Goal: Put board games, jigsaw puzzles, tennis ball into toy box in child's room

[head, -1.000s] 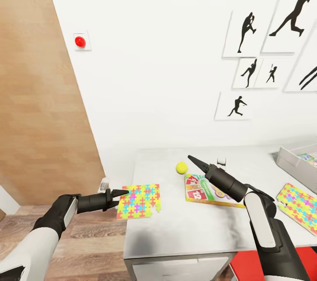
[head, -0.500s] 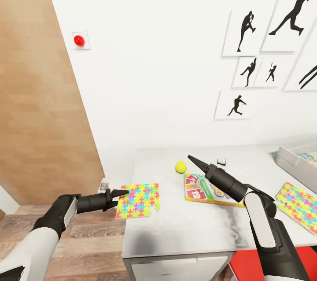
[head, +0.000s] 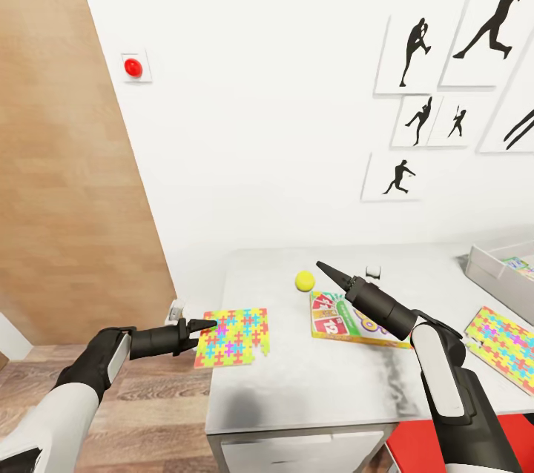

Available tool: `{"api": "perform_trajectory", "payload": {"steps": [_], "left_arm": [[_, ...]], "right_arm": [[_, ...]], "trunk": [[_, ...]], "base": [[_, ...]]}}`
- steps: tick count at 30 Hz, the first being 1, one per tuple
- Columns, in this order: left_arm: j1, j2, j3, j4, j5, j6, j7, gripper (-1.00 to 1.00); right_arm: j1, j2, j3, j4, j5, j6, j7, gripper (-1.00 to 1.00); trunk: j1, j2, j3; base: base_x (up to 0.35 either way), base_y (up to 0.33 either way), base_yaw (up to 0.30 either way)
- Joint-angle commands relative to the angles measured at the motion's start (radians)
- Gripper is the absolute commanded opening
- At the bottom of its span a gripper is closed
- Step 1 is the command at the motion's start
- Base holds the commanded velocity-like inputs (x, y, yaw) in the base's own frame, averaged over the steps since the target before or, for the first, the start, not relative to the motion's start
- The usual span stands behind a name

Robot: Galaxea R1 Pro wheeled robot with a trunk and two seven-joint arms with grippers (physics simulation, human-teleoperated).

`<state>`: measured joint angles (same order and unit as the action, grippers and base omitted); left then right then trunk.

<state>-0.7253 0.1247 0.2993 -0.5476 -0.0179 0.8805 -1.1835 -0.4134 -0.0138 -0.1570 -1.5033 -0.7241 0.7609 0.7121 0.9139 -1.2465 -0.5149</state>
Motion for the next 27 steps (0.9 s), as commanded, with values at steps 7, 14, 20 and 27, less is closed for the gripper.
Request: {"api": "perform_trajectory", "payload": {"steps": [7,14,20,27], "left_arm": [[-0.001,0.000,0.002,0.000,-0.002,0.009,-0.004,1.00],[-0.001,0.000,0.001,0.000,-0.001,0.009,-0.004,1.00],[0.000,0.000,0.001,0.000,-0.001,0.009,-0.004,-1.00],[-0.001,0.000,0.003,0.000,-0.001,0.009,-0.004,-1.00]], "right_arm": [[-0.001,0.000,-0.001,0.000,-0.003,0.006,0.001,1.00],[-0.001,0.000,-0.001,0.000,-0.003,0.006,0.001,1.00],[-0.001,0.000,-0.001,0.000,-0.003,0.006,0.001,1.00],[-0.001,0.000,-0.001,0.000,-0.002,0.006,0.001,1.00]], "trunk": [[0.000,-0.001,-0.001],[0.000,-0.001,-0.001],[0.000,-0.001,-0.001],[0.000,-0.001,-0.001]], "base": [[-0.035,-0.062,0.000],[-0.018,-0.033,0.000],[-0.001,-0.002,0.000],[0.000,0.000,0.000]]}}
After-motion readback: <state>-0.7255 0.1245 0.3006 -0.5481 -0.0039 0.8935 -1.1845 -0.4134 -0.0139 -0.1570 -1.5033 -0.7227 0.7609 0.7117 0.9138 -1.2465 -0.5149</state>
